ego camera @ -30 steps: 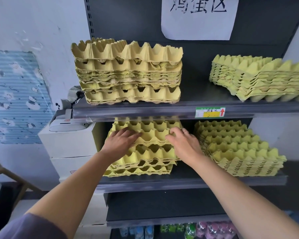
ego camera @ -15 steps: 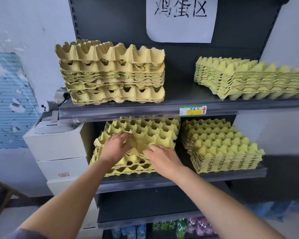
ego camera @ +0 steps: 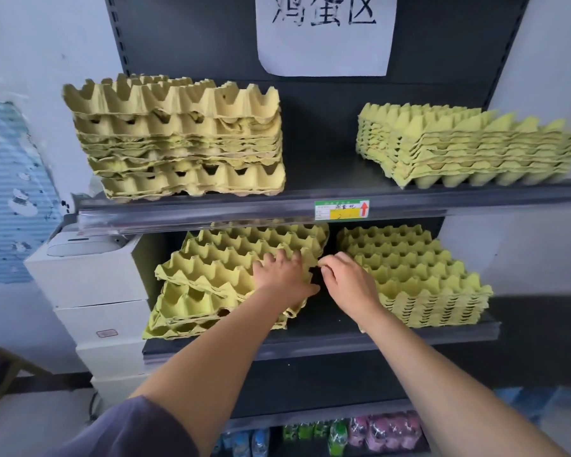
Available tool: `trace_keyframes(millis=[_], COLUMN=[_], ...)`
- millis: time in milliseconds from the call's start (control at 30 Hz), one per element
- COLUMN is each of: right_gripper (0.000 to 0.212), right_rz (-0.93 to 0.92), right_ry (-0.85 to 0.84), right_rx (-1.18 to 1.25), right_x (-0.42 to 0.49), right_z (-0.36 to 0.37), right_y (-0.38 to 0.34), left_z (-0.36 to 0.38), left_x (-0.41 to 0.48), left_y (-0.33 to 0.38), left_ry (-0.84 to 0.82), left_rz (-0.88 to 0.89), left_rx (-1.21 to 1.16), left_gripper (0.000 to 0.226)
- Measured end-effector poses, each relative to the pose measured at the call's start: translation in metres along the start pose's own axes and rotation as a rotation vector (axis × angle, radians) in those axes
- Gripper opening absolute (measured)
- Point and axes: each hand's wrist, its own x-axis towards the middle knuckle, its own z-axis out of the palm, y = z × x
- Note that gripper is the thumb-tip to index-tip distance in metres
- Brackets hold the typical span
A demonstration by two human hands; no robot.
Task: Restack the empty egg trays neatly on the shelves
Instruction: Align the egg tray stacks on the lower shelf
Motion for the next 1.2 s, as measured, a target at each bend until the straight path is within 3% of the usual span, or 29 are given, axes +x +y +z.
trace_keyframes(millis=[100,333,533,667,833,933,1200], right_gripper=[0.026,0.03,0.067,0.078,0.055,0.054,0.055], right_rz=[0.002,0.039,-0.078,-0.193,-0.347,-0.403,-0.317], right_ry=[-0.051,-0.101,-0.11,-0.177,-0.177,-0.172,-0.202], right_rx=[0.018,0.054,-0.099,-0.215,-0.301,-0.33,-0.334], right_x=[0.001,0.011,0.026,0.032,0.032,0.03,0.024], right_z=[0.001,0.006,0.006,0.01,0.012,0.008,0.027], right_y=[0.014,0.039,0.032,0.011,-0.008,-0.03,-0.087], left_z=[0.004,0.014,-0.002,-0.006,-0.002,-0.001,0.01], left_x=[0.01,0.018,-0.002,-0.021,-0.035,-0.038,-0.026], left_y=[0.017,0.025,-0.016,-0.048,-0.083,-0.109,-0.155], left_ry=[-0.08,-0.06,0.024,0.066,0.121,0.152,0.282], left_rz=[-0.086,-0.119,0.064,0.197,0.264,0.237,0.097], left_rx=[0.081,0.136,0.181,0.203,0.227,0.205,0.138], left_gripper=[0.089,0.065,0.064,0.063,0.056,0.054,0.056])
